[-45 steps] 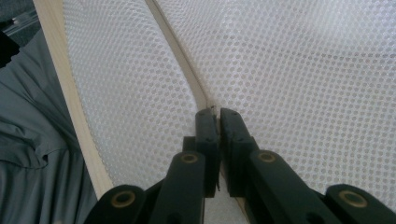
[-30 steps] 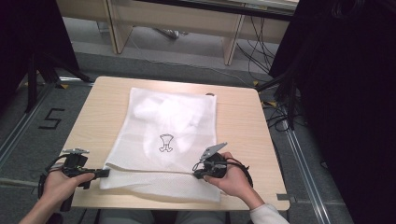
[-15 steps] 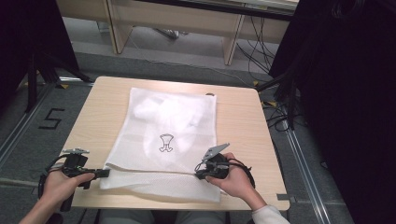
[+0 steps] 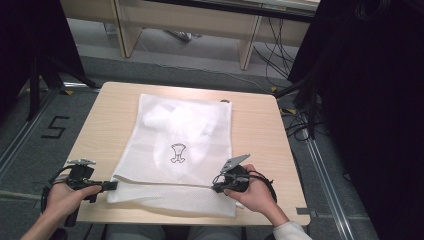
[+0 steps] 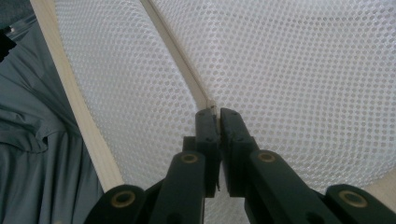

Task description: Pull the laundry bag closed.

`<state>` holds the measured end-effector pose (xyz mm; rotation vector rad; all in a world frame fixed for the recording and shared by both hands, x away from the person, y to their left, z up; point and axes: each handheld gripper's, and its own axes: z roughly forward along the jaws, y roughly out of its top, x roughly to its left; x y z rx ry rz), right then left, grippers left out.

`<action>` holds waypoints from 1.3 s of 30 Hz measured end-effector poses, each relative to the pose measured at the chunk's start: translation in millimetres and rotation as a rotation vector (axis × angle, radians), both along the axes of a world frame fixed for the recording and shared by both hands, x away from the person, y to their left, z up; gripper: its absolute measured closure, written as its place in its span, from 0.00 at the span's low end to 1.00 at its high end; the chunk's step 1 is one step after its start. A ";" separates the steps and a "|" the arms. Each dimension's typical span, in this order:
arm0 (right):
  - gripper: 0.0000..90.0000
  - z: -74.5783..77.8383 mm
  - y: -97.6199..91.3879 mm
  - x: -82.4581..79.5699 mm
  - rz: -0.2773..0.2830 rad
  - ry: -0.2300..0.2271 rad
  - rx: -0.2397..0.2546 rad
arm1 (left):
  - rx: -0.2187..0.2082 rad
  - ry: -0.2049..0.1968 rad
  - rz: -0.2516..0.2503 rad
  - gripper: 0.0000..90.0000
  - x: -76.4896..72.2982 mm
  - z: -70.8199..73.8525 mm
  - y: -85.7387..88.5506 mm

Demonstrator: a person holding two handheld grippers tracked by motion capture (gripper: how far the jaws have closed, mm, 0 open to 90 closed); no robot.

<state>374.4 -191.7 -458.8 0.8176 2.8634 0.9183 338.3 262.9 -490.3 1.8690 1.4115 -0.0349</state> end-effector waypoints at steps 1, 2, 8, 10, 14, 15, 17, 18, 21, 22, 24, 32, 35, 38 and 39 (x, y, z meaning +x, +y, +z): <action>0.97 0.4 -0.8 -0.7 -0.013 -0.003 -0.004 | 0.000 0.000 0.000 0.97 0.0 0.0 0.0; 0.97 0.2 -1.6 -0.4 -0.007 0.001 0.001 | -0.002 0.001 0.000 0.96 0.0 0.0 -0.1; 0.97 -0.2 -6.3 -0.6 -0.009 0.003 0.002 | -0.002 0.000 -0.002 0.97 -0.1 0.0 0.0; 0.97 -0.5 -8.6 -1.0 -0.012 0.005 0.008 | -0.001 0.000 -0.002 0.97 0.0 0.1 -0.2; 0.97 -0.8 -14.0 -1.4 -0.021 0.006 0.000 | 0.023 0.004 -0.026 0.97 0.3 0.4 2.9; 0.97 -1.1 -15.9 -2.0 -0.029 0.009 0.000 | 0.019 0.003 -0.021 0.97 0.3 0.2 2.5; 1.00 -1.4 -20.6 -2.1 -0.033 0.011 -0.001 | 0.060 -0.010 -0.014 0.97 0.3 0.4 2.7; 1.00 -1.0 -24.3 -4.0 -0.067 -0.006 -0.055 | 0.082 -0.018 -0.001 0.97 0.4 0.2 4.2; 1.00 -2.6 -39.7 -2.4 -0.115 0.012 -0.009 | 0.055 -0.015 0.011 0.97 0.3 1.0 6.3; 1.00 -2.5 -42.1 -2.5 -0.130 0.003 -0.016 | 0.077 -0.018 -0.015 0.97 0.6 1.5 6.5; 1.00 -3.1 -44.8 -2.6 -0.151 -0.015 0.008 | 0.075 -0.018 -0.013 0.97 0.4 1.3 3.4; 1.00 -0.4 -48.5 -0.5 -0.180 -0.011 -0.014 | 0.096 -0.011 -0.037 0.96 0.5 -0.1 4.1; 1.00 -1.4 -49.4 -0.9 -0.195 -0.004 -0.007 | 0.097 -0.013 -0.044 0.96 0.4 -0.7 2.8; 1.00 -1.8 -47.8 -1.7 -0.193 0.002 0.006 | 0.101 -0.012 -0.041 0.96 0.0 -1.3 1.8; 1.00 -2.1 -47.3 -1.7 -0.194 0.001 0.008 | 0.101 -0.018 -0.032 0.96 -0.5 -2.0 0.8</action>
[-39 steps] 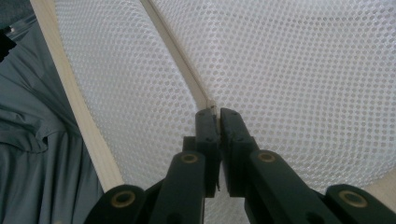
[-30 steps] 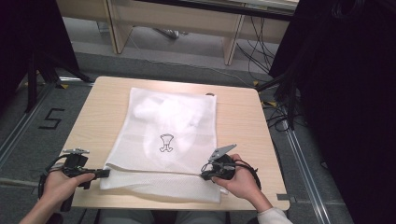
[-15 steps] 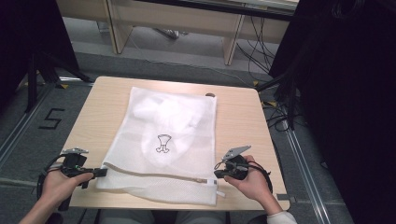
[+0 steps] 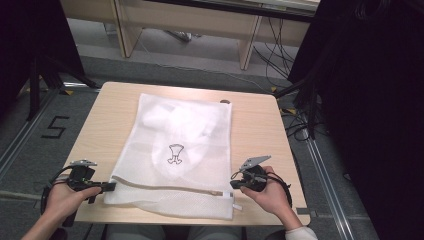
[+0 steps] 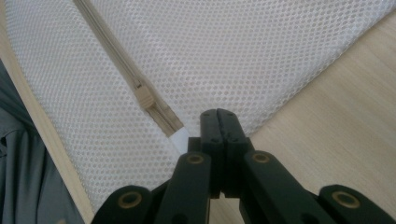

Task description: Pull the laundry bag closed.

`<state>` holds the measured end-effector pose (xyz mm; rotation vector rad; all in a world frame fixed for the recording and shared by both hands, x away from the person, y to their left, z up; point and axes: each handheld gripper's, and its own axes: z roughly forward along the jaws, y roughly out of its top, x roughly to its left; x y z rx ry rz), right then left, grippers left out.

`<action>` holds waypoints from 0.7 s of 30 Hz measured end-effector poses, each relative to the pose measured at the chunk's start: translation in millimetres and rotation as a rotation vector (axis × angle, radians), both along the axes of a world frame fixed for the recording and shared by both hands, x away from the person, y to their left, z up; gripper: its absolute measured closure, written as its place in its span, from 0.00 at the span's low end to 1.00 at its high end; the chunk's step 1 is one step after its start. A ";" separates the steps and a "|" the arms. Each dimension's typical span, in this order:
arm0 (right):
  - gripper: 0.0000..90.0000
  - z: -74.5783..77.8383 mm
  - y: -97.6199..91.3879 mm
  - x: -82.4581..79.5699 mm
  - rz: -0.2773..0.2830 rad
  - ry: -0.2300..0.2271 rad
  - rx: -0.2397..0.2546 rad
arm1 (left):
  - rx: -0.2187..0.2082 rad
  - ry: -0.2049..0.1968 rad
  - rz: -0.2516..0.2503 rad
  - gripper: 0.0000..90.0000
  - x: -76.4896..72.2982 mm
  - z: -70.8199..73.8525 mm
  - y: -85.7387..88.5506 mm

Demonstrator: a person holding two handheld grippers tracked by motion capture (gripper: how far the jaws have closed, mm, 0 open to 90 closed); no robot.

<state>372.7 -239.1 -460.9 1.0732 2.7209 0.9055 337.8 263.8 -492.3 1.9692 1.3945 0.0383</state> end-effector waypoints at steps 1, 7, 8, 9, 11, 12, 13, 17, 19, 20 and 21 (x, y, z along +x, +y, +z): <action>1.00 -3.4 2.1 0.1 -0.008 -0.026 0.022 | -0.006 -0.009 0.004 0.96 -0.2 -0.9 -0.6; 0.97 -2.2 0.1 1.6 0.004 -0.018 0.003 | 0.018 0.001 -0.005 0.95 -0.8 0.5 -0.2; 0.96 -5.5 1.6 2.3 -0.003 -0.039 0.025 | 0.024 0.001 -0.020 0.94 -0.7 0.5 0.9; 0.94 -4.8 1.0 1.9 -0.019 -0.032 0.018 | 0.019 -0.005 -0.022 0.93 -1.2 0.0 1.0; 0.92 -6.0 -0.4 2.9 -0.014 -0.046 0.028 | 0.018 -0.023 -0.017 0.90 -3.9 0.6 1.0; 0.90 -5.4 -0.1 1.6 -0.045 -0.031 0.030 | 0.017 -0.040 -0.015 0.88 -5.6 1.0 1.7; 0.87 -5.2 -1.8 2.3 -0.034 -0.042 0.020 | 0.014 -0.059 -0.005 0.85 -7.9 2.3 2.4; 0.74 -6.4 -4.3 4.2 -0.149 -0.067 0.040 | 0.007 -0.193 0.067 0.62 -13.8 10.9 8.4; 0.69 -9.2 -7.8 7.9 -0.156 -0.130 0.054 | 0.003 -0.289 0.136 0.55 -14.6 18.0 10.4; 0.67 -7.9 -9.5 8.3 -0.173 -0.123 0.057 | 0.009 -0.336 0.169 0.52 -15.1 21.1 11.9; 0.65 -8.3 -11.5 9.7 -0.178 -0.145 0.061 | 0.010 -0.385 0.200 0.48 -15.5 23.6 13.5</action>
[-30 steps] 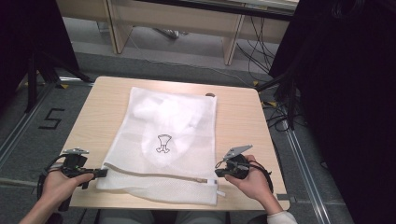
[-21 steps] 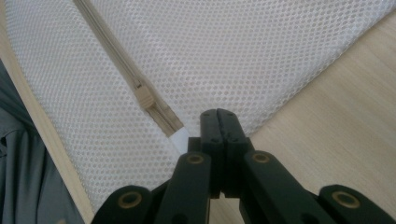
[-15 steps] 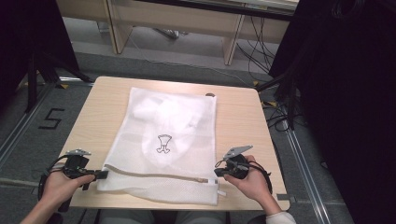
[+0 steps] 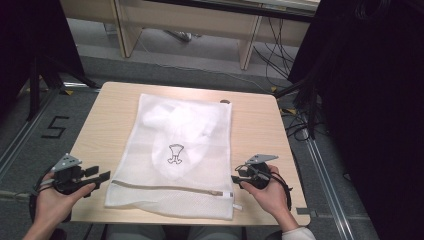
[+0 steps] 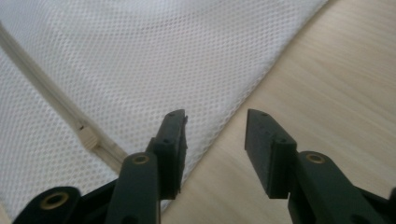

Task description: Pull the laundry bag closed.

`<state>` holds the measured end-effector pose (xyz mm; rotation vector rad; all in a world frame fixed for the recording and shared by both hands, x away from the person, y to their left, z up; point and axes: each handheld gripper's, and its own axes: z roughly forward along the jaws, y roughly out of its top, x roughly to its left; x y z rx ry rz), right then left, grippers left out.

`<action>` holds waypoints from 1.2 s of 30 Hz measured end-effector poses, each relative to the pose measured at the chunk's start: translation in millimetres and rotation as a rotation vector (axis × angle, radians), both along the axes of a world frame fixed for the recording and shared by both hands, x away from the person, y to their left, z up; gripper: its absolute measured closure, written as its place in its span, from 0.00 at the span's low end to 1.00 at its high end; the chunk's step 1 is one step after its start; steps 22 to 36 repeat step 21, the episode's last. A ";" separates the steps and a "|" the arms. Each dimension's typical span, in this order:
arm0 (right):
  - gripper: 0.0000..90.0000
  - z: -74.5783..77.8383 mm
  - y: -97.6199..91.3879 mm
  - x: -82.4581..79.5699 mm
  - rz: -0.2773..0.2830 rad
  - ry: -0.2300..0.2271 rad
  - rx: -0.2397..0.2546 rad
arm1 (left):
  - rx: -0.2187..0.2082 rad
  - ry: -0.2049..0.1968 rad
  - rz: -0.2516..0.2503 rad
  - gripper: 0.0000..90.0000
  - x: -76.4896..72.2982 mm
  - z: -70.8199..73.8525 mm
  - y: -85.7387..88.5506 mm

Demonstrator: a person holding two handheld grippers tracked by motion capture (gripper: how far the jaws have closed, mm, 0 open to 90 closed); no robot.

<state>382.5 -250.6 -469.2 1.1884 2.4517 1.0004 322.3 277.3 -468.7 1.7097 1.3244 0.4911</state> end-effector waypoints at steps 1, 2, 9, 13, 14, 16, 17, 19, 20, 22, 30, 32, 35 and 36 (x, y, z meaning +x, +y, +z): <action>0.63 2.0 -2.2 0.3 -0.005 0.008 -0.006 | -0.003 -0.053 0.042 0.43 -0.9 2.7 2.4; 0.62 1.0 -3.4 0.7 -0.026 -0.007 0.007 | -0.003 -0.088 0.077 0.38 -1.9 5.0 5.0; 0.58 0.6 -16.0 4.2 -0.130 -0.008 0.028 | -0.018 -0.176 0.212 0.32 -5.3 8.1 23.8; 0.57 0.6 -21.3 5.8 -0.148 -0.003 0.020 | -0.002 -0.111 0.190 0.34 -2.6 2.9 21.7; 0.57 0.4 -21.7 5.7 -0.159 0.011 0.018 | 0.014 -0.087 0.177 0.34 -2.0 1.6 20.4; 0.56 -2.1 -22.1 6.8 -0.159 -0.002 0.027 | 0.025 -0.063 0.159 0.35 -1.1 -0.4 18.6; 0.56 -3.5 -21.3 6.8 -0.169 -0.008 0.047 | 0.027 -0.058 0.161 0.35 -0.8 -0.8 17.9; 0.56 -0.4 -22.7 6.8 -0.161 0.041 0.033 | 0.033 -0.053 0.161 0.34 -0.2 -0.9 17.5; 0.56 -1.2 -22.5 7.3 -0.170 0.032 0.037 | 0.033 -0.051 0.159 0.34 0.2 -1.3 17.2; 0.56 -0.6 -23.1 7.3 -0.168 0.036 0.027 | 0.035 -0.045 0.155 0.34 0.4 -1.7 16.9; 0.56 -0.6 -23.1 7.3 -0.168 0.036 0.027 | 0.035 -0.045 0.155 0.34 0.4 -1.7 16.9; 0.56 -0.6 -23.1 7.3 -0.168 0.036 0.027 | 0.035 -0.045 0.155 0.34 0.4 -1.7 16.9; 0.56 -0.6 -23.1 7.3 -0.168 0.036 0.027 | 0.035 -0.045 0.155 0.34 0.4 -1.7 16.9; 0.56 -0.6 -23.1 7.3 -0.168 0.036 0.027 | 0.035 -0.045 0.155 0.34 0.4 -1.7 16.9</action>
